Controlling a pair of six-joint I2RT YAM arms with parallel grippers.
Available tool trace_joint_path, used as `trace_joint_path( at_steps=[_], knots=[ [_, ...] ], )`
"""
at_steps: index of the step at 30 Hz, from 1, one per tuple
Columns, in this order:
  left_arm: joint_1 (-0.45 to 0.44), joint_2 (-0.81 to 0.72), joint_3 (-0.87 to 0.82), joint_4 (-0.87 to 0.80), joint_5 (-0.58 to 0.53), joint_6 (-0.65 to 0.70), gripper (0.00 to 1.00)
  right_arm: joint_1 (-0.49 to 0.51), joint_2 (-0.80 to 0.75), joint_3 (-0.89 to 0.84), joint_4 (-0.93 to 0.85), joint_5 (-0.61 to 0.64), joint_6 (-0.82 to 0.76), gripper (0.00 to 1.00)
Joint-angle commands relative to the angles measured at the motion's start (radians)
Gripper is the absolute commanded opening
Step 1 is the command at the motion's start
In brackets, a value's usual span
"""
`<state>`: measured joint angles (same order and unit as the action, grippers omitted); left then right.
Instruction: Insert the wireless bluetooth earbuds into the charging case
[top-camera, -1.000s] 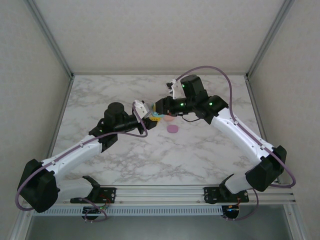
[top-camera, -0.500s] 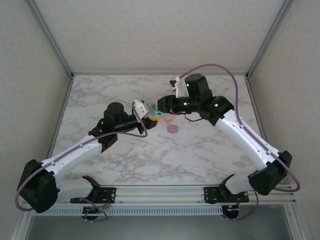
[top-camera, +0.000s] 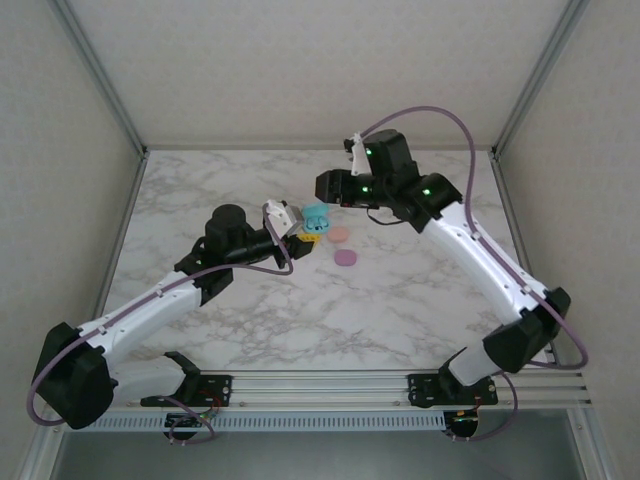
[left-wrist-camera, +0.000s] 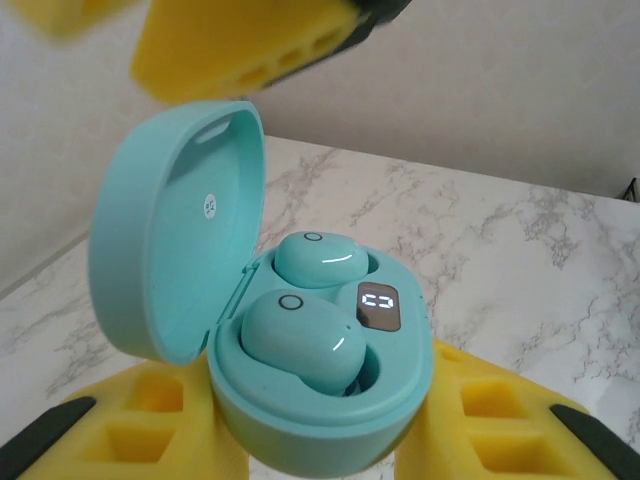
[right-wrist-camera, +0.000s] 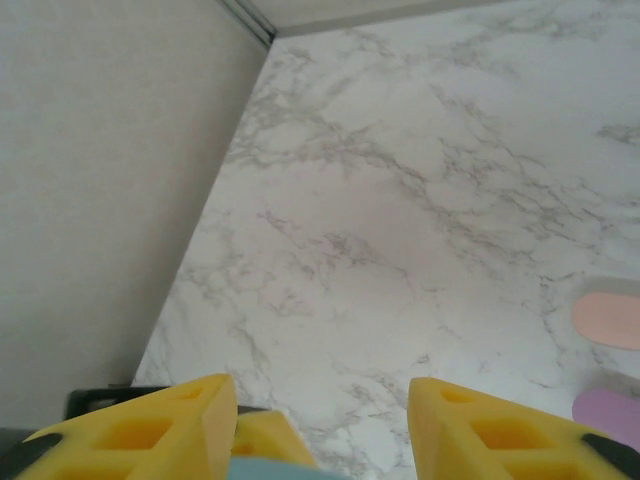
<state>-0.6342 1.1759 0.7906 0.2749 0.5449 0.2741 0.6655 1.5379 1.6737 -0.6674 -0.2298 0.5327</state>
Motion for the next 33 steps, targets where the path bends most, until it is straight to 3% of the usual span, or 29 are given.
trace_joint_path(
  at_steps=[1, 10, 25, 28, 33],
  knots=[
    [-0.011, -0.033, 0.037, -0.014, 0.026, 0.016, 0.28, -0.003, 0.071, 0.077, -0.099, -0.025, -0.037, 0.52],
    [-0.01, -0.037, 0.035, -0.019, 0.017, 0.016, 0.28, -0.002, 0.125, 0.102, -0.176, -0.09, -0.077, 0.55],
    [-0.011, -0.033, 0.038, -0.008, 0.003, 0.016, 0.28, -0.017, -0.01, -0.05, -0.098, -0.179, -0.062, 0.57],
    [-0.011, -0.033, 0.041, -0.003, 0.009, 0.01, 0.28, -0.067, -0.088, -0.151, 0.018, -0.269, 0.005, 0.61],
    [-0.01, -0.033, 0.043, 0.025, 0.016, -0.009, 0.28, -0.136, -0.19, -0.341, 0.268, -0.52, 0.155, 0.7]
  ],
)
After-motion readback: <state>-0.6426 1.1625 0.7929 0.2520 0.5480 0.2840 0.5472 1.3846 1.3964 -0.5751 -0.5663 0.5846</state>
